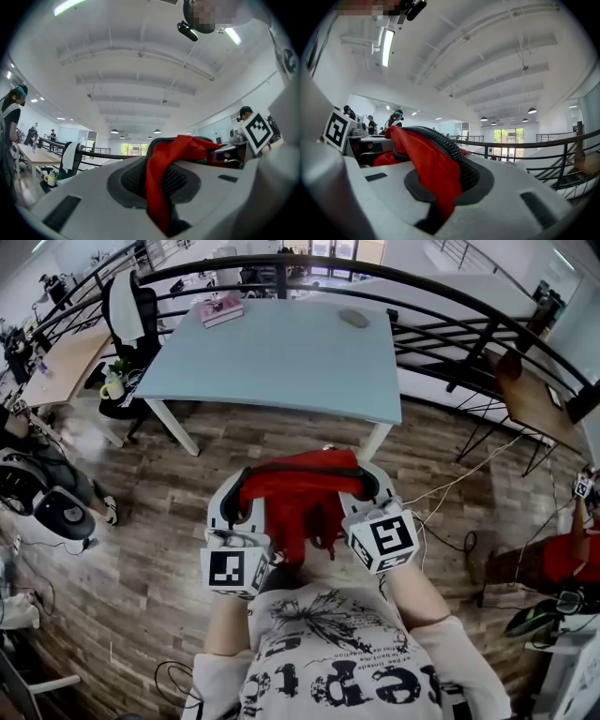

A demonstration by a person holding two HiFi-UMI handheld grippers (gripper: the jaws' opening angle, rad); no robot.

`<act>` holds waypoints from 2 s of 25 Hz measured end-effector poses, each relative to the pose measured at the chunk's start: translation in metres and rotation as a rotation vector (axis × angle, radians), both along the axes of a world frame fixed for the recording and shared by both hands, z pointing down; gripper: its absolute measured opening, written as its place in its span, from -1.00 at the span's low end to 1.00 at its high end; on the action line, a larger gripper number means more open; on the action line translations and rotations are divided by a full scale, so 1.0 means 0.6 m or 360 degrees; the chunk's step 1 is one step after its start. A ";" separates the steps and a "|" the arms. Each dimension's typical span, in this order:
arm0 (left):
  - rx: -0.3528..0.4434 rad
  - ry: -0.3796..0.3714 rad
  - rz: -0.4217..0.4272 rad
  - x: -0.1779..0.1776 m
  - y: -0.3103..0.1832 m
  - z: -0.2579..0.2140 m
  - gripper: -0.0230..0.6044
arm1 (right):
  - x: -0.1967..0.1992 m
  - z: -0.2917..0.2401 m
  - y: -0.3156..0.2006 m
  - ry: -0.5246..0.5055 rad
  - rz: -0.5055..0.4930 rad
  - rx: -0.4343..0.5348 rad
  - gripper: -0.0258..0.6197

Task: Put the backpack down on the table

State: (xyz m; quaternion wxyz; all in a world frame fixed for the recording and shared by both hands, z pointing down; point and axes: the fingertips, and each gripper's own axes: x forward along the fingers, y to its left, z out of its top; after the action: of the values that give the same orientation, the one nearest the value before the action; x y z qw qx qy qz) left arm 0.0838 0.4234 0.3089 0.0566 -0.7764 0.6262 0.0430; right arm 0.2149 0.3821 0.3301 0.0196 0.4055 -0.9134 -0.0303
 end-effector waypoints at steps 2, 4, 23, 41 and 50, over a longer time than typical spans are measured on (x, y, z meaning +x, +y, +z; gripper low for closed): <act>0.0018 -0.0031 0.0028 -0.037 -0.031 -0.017 -0.74 | -0.036 -0.012 -0.031 -0.0013 0.0026 0.0014 -0.85; 0.0051 -0.0068 0.0052 -0.073 -0.067 -0.039 -0.74 | -0.072 -0.032 -0.066 -0.0026 0.0049 0.0028 -0.85; 0.0069 -0.0094 0.0029 -0.307 -0.407 -0.087 -0.74 | -0.304 -0.079 -0.415 -0.0044 0.0101 0.0118 -0.84; 0.0181 -0.0118 0.0036 -0.336 -0.821 -0.135 -0.74 | -0.333 -0.135 -0.831 -0.0061 0.0030 0.0273 -0.84; 0.0112 -0.0100 0.0144 -0.362 -1.066 -0.083 -0.74 | -0.352 -0.080 -1.064 -0.0049 0.0135 0.0162 -0.84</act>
State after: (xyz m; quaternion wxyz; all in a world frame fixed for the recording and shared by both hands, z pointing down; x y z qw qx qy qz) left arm -0.1332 -0.2163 0.2593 0.1016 -0.8024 0.5865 0.0430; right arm 0.0035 -0.2560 0.2820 -0.0137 0.4447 -0.8929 -0.0696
